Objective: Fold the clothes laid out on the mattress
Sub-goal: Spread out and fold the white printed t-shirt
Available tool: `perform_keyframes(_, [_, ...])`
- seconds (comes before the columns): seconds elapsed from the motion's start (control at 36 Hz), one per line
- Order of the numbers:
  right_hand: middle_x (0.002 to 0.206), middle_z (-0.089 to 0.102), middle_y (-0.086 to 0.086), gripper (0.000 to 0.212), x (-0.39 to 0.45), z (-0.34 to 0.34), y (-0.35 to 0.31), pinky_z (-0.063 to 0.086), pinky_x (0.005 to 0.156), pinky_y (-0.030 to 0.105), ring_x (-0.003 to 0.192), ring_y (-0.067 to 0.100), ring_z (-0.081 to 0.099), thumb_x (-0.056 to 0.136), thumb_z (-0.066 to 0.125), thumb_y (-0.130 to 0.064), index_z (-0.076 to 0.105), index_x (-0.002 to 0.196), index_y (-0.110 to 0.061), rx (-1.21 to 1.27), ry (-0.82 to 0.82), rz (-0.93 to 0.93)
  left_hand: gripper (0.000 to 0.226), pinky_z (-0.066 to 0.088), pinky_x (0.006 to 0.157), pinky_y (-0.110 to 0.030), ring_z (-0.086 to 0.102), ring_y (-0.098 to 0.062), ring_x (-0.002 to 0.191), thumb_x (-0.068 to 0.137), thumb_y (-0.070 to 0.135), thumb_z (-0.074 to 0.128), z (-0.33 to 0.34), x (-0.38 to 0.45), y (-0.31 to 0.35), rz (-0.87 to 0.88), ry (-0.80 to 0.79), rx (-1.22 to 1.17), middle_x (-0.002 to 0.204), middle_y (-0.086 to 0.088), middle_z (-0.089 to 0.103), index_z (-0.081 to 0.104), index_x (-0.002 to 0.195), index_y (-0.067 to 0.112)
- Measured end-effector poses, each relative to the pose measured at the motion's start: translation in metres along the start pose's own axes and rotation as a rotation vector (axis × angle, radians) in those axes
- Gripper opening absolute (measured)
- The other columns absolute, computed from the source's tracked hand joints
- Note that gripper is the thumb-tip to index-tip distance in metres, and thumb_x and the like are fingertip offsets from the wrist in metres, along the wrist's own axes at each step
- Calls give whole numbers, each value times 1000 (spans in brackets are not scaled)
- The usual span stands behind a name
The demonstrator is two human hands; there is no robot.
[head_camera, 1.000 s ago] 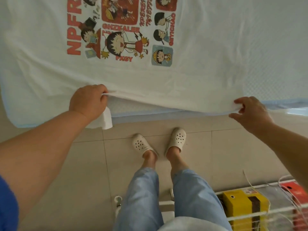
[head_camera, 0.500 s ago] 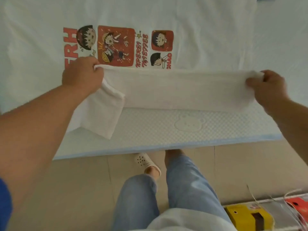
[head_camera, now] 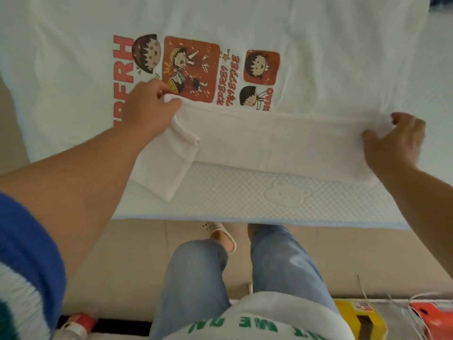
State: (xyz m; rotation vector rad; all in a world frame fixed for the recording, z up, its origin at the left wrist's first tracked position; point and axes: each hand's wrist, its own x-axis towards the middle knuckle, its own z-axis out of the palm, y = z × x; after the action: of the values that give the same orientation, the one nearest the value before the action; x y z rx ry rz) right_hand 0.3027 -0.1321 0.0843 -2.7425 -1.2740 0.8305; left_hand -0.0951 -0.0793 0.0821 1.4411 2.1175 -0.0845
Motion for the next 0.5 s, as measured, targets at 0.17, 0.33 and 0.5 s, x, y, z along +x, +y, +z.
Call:
perform_keyframes(0.17, [132,42,14,44,-54,13,-54,25,104,35,125,31,37,86,57,-18,47,128,-9,-88,-120,-354,27,38,76,-24,55,-18,94,83,26,56,-13,-37,-31,-83,150,-112,108,-5,62,65,107,14])
perform_keyframes(0.33, [119,54,1,39,-128,76,-128,36,82,25,98,9,48,87,61,-30,53,122,-15,-41,-412,-526,23,40,69,-25,57,-17,83,82,28,54,-2,-88,-107,-514,193,-359,100,-5,62,62,98,14])
perform_keyframes(0.5, [122,45,-1,58,-166,136,-187,43,95,36,112,20,47,82,64,-39,42,132,-18,8,-462,-346,38,42,66,-29,59,-9,74,80,40,62,10,-108,-160,-904,149,-752,91,-5,64,63,94,6])
